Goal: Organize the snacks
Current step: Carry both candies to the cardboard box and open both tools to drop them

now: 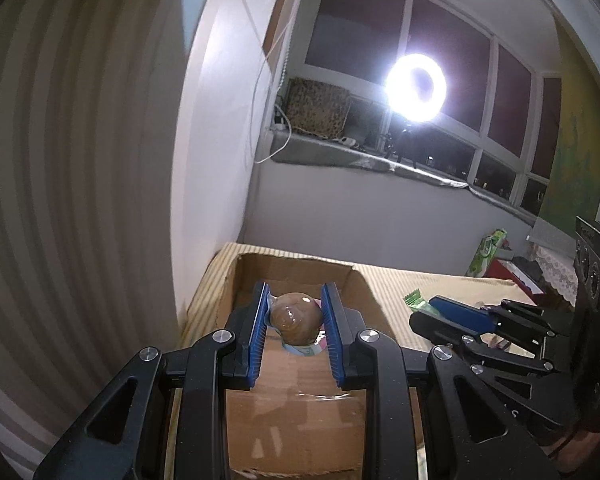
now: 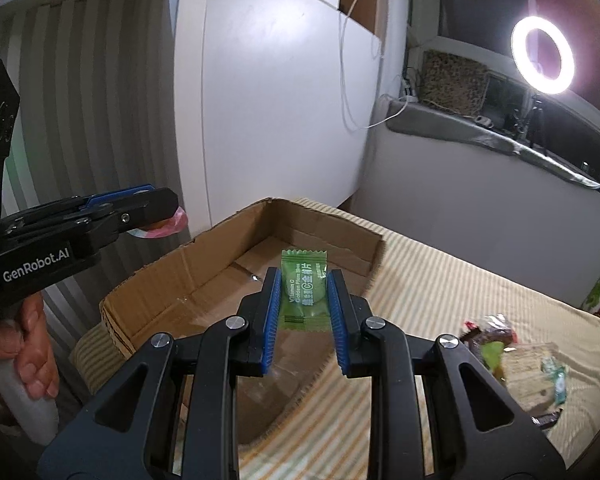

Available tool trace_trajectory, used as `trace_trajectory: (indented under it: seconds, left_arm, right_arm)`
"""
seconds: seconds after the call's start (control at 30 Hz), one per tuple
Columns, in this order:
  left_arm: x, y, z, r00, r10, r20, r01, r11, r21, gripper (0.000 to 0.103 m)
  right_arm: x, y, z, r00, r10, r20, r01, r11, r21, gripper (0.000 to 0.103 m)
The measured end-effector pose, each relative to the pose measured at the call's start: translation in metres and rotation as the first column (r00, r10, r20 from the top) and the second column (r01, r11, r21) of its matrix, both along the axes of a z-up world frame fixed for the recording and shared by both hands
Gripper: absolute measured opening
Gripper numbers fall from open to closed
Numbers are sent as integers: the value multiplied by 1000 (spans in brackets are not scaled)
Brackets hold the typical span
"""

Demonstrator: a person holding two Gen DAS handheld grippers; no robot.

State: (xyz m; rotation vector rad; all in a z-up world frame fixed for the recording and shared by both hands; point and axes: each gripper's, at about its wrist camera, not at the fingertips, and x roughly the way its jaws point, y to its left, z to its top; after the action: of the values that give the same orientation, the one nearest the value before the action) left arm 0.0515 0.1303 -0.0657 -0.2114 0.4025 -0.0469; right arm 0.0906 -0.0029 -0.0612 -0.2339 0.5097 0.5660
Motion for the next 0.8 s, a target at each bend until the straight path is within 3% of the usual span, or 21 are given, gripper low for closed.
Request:
trace_trajectory:
  seconds: [0.23,0.47,0.53,0.6,0.67,0.7,0.73,0.8]
  left_arm:
    - [3,15,-3,999,45,-17,-45,999,-11,24]
    - [10,9,-11,999,11,-47,-11,1000,-15,24]
    - [16,6,-15,998,-5,-65,3,1000,-21,25]
    - [20,1,-21,995,-24,-95,22,1000,-20,27]
    - [20,0,-24,994,-7,-105,6,1000,-16,44]
    - [17,1,-22,995,13,-97,-15,1000,-17,61]
    - [15,3,-21,996,27,-84,-29,999,-18,67]
    - [9,6,-16,996,50,-68,-52,999,-16,67]
  right_arm:
    - [10,17,-9,999,33,-14,-33,999,5,24]
    - [23,21,-26,999,16,-51,-17,1000,-10,24]
    - [27,20,-33,997,10,-80,-12,1000,-26,33]
    - [25,14,-33,997,-11,-80,9,1000,-18,58]
    - [23,9,-31,997,-19,-76,18,1000,-8,58]
    - [21,8,-29,997,-22,-71,22,1000,-7,58]
    - [19,6,-28,997,-21,-68,21,1000,-4,58]
    - [13,5,-24,998,-8,-64,8,1000,8,58]
